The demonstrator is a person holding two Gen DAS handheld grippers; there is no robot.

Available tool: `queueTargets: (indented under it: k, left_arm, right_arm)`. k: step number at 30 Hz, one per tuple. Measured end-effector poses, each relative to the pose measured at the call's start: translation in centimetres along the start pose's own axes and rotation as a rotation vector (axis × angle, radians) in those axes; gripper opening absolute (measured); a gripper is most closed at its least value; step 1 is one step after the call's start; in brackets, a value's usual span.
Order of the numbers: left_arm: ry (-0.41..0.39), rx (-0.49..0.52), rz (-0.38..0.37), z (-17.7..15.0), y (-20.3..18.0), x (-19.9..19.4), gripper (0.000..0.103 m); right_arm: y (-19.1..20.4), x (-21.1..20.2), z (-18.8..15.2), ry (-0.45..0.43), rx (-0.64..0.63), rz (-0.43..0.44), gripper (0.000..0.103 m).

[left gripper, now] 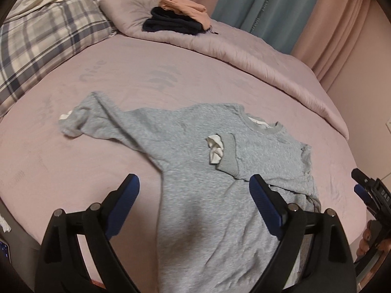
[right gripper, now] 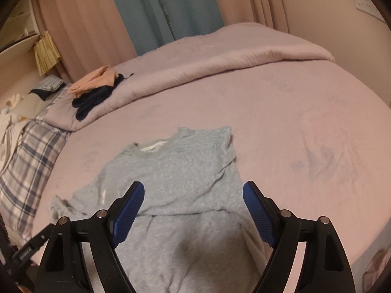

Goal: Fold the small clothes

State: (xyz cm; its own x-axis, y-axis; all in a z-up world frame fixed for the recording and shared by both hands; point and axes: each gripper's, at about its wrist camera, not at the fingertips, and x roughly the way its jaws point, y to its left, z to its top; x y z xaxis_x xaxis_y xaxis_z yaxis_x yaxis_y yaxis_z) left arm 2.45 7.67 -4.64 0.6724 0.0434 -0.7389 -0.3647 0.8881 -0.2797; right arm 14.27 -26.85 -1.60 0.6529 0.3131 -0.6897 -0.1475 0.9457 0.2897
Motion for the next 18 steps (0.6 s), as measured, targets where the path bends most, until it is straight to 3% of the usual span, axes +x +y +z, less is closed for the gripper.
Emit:
queueTargets:
  k: [7, 18]
  left_arm:
    - [-0.005, -0.047, 0.027, -0.6, 2.3, -0.6, 0.092]
    - [-0.034, -0.048, 0.101, -2.7, 4.6, -0.5, 0.092]
  right_arm:
    - [1.8, -0.8, -1.2, -0.038, -0.048, -0.015, 0.083]
    - [2.3, -0.6, -3.8, -0.020, -0.077, -0.039, 0.083]
